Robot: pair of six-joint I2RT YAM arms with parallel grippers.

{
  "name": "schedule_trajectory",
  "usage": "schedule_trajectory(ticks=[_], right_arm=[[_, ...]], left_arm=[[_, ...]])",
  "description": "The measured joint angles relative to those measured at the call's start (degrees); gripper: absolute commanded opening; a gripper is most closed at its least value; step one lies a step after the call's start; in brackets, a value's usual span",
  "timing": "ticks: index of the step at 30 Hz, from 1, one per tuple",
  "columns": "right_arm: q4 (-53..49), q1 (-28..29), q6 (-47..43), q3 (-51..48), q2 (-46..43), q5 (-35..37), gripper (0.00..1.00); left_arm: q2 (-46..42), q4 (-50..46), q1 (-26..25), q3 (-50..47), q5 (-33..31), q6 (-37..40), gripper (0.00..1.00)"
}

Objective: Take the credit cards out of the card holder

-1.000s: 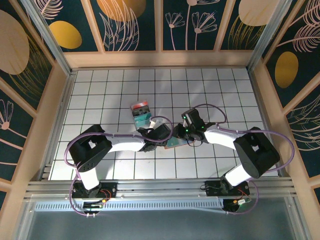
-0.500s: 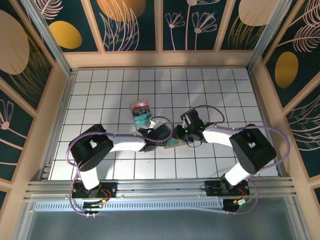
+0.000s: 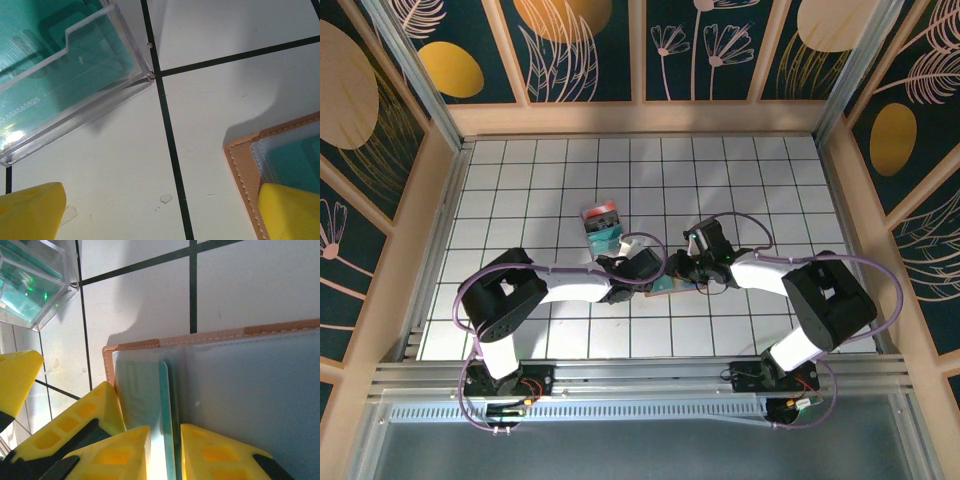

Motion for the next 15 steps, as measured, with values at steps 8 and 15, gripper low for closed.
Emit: schedule_trajectory(ticks=[8,15], right_arm=[[2.71,-0.70,1.57,-1.86,-0.17,-1.95,0.23],[3.21,-1.07,2.32,-2.27,-1.01,-2.67,0.22]], left_arm=[[0.00,0.00,0.04,0.00,0.00,-0.02,0.99],[0.04,0.00,0.04,0.00,0.00,-0.09,0.99]])
